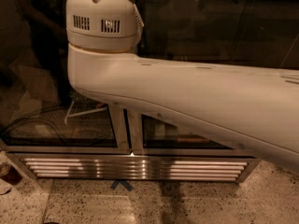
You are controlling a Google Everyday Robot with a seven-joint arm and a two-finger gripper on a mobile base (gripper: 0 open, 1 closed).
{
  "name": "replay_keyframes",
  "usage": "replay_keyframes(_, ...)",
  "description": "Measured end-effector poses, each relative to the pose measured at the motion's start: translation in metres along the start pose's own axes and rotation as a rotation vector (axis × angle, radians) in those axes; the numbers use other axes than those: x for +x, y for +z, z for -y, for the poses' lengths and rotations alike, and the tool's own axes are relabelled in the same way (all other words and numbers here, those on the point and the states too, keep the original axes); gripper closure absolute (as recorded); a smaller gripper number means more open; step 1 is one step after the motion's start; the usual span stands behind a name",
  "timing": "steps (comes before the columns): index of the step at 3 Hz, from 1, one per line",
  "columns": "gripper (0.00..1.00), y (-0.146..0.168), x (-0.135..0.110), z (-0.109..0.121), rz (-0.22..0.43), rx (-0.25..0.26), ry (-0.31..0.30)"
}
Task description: Place 7up can into top drawer
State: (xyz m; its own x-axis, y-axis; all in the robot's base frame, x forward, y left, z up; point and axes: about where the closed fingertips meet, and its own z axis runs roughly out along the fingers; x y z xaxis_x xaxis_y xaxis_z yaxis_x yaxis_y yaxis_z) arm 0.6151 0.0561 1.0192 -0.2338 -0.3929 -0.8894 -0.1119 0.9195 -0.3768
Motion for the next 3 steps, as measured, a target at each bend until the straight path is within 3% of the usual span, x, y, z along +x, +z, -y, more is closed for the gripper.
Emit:
replay_keyframes(2, 0.19, 0.0298, 0.0075, 0.0054, 0.004, 0.035, -0.021)
replay_keyframes(3, 0.28, 0.0311, 0.0083, 0.0061, 0.003, 0.037, -0.022)
